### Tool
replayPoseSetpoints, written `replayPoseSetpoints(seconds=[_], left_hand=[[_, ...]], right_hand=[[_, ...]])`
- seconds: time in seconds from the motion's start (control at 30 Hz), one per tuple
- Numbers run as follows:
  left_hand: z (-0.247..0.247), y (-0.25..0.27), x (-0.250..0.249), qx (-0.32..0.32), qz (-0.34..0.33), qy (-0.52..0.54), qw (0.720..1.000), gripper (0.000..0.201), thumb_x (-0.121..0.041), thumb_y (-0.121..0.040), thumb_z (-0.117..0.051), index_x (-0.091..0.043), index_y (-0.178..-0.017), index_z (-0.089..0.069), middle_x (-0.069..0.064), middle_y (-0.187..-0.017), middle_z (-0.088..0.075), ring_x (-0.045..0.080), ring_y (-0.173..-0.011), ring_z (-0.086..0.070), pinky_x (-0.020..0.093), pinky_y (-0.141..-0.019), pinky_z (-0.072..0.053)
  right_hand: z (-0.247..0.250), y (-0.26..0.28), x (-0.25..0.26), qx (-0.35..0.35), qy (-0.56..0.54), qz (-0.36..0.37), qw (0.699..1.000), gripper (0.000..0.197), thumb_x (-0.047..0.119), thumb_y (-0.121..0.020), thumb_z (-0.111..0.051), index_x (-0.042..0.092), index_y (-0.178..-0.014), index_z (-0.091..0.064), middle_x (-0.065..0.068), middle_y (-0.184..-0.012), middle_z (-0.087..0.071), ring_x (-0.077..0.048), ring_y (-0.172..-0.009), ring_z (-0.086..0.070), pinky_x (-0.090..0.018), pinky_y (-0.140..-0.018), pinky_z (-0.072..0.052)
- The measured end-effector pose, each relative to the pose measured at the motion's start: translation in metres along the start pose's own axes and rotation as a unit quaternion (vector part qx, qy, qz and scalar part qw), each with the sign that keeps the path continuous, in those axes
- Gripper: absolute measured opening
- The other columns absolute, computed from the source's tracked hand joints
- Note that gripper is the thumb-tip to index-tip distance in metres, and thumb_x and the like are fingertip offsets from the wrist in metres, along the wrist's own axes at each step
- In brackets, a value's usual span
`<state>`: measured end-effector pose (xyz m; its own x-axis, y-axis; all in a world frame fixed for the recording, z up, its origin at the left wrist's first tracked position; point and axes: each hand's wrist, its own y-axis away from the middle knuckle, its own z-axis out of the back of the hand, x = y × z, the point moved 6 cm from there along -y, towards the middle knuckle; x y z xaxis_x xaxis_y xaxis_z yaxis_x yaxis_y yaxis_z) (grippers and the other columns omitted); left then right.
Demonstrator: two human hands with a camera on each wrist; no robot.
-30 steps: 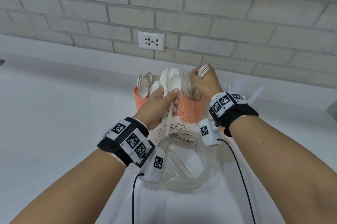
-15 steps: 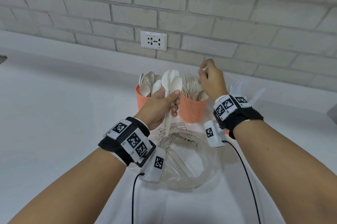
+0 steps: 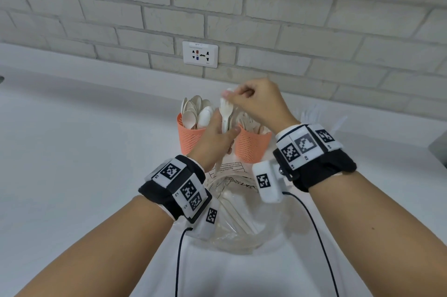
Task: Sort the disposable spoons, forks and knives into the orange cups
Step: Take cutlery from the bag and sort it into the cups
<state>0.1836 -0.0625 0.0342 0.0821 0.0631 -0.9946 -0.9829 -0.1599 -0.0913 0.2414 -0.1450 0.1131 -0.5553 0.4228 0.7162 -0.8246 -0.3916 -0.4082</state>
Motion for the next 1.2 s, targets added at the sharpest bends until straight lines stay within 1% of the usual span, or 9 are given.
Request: replayPoseSetpoints(seconds=[0.07, 0.33, 0.5, 0.57, 0.73, 0.93, 1.0, 1.07, 1.2], left_hand=[[-0.003, 0.000, -0.004, 0.000, -0.022, -0.031, 0.999, 0.055, -0.010, -0.094, -0.051, -0.021, -0.142, -0.027, 0.012, -0.099, -0.057, 0.020, -0.080, -0.061, 0.040, -0.075, -0.051], [0.001, 0.000, 0.011, 0.042, 0.040, 0.023, 0.998, 0.046, -0.031, -0.084, -0.068, -0.027, -0.121, -0.040, -0.002, -0.084, -0.047, 0.009, -0.059, -0.039, 0.023, -0.053, -0.037], [0.001, 0.001, 0.012, 0.035, 0.047, 0.091, 0.994, 0.014, -0.012, -0.095, -0.051, -0.019, -0.105, -0.044, -0.001, -0.069, -0.042, 0.006, -0.047, -0.034, 0.020, -0.048, -0.034], [0.001, 0.001, 0.010, 0.036, 0.038, 0.096, 0.994, 0.013, -0.010, -0.097, -0.047, -0.015, -0.109, -0.044, 0.001, -0.069, -0.047, 0.006, -0.045, -0.036, 0.020, -0.048, -0.036], [-0.001, 0.004, 0.005, 0.048, 0.031, 0.101, 0.993, 0.010, -0.015, -0.098, -0.045, -0.013, -0.109, -0.045, -0.001, -0.070, -0.055, 0.009, -0.047, -0.040, 0.022, -0.048, -0.040], [0.001, 0.004, 0.005, 0.047, 0.037, 0.120, 0.991, 0.009, -0.018, -0.099, -0.043, -0.010, -0.096, -0.045, 0.002, -0.068, -0.051, 0.009, -0.044, -0.041, 0.023, -0.048, -0.041], [0.001, 0.003, 0.004, 0.052, 0.032, 0.127, 0.990, 0.007, -0.017, -0.099, -0.042, -0.012, -0.095, -0.045, 0.003, -0.067, -0.050, 0.009, -0.044, -0.042, 0.023, -0.047, -0.043], [0.000, 0.002, 0.002, 0.055, 0.022, 0.128, 0.990, 0.004, -0.016, -0.100, -0.041, -0.013, -0.099, -0.043, 0.004, -0.068, -0.050, 0.010, -0.043, -0.044, 0.024, -0.046, -0.045], [-0.001, 0.001, -0.004, 0.059, -0.017, 0.094, 0.994, 0.018, -0.021, -0.099, -0.041, -0.008, -0.112, -0.040, 0.004, -0.072, -0.052, 0.011, -0.045, -0.046, 0.025, -0.048, -0.046]], right_hand=[[-0.008, 0.003, -0.002, 0.012, -0.012, -0.033, 0.999, 0.020, 0.023, -0.078, -0.074, 0.006, -0.075, -0.062, 0.003, -0.063, -0.052, -0.007, -0.058, -0.048, -0.019, -0.060, -0.042], [0.036, -0.007, -0.002, -0.098, -0.209, -0.066, 0.971, 0.012, 0.013, -0.096, -0.048, 0.013, -0.084, -0.046, 0.001, -0.069, -0.050, -0.007, -0.055, -0.048, -0.018, -0.047, -0.039], [0.066, -0.006, -0.014, -0.212, -0.039, 0.032, 0.976, 0.008, 0.010, -0.094, -0.048, 0.010, -0.088, -0.042, 0.009, -0.070, -0.043, -0.006, -0.063, -0.043, -0.018, -0.062, -0.041], [0.055, 0.000, -0.026, -0.199, 0.035, 0.046, 0.978, 0.007, 0.009, -0.094, -0.048, 0.002, -0.095, -0.046, 0.006, -0.072, -0.046, -0.008, -0.064, -0.045, -0.015, -0.058, -0.036], [0.021, 0.008, -0.072, -0.116, 0.178, -0.031, 0.977, 0.027, 0.005, -0.092, -0.050, 0.007, -0.118, -0.047, -0.011, -0.082, -0.051, -0.026, -0.073, -0.053, -0.039, -0.068, -0.047], [0.011, 0.009, -0.068, -0.076, 0.262, 0.025, 0.962, 0.030, 0.006, -0.091, -0.052, 0.004, -0.120, -0.056, -0.013, -0.115, -0.055, -0.030, -0.111, -0.045, -0.029, -0.093, -0.034], [0.015, 0.009, -0.043, -0.105, 0.157, 0.076, 0.979, 0.022, 0.014, -0.094, -0.050, 0.003, -0.108, -0.062, -0.012, -0.103, -0.057, -0.023, -0.098, -0.049, -0.023, -0.083, -0.034], [0.006, 0.010, -0.024, -0.019, 0.012, 0.063, 0.998, 0.020, 0.025, -0.093, -0.054, 0.008, -0.092, -0.065, -0.005, -0.081, -0.057, -0.013, -0.073, -0.050, -0.022, -0.067, -0.038], [-0.016, 0.015, -0.011, 0.090, -0.004, 0.012, 0.996, 0.014, 0.020, -0.087, -0.061, 0.011, -0.078, -0.055, -0.005, -0.065, -0.059, 0.000, -0.042, -0.047, -0.021, -0.051, -0.042]])
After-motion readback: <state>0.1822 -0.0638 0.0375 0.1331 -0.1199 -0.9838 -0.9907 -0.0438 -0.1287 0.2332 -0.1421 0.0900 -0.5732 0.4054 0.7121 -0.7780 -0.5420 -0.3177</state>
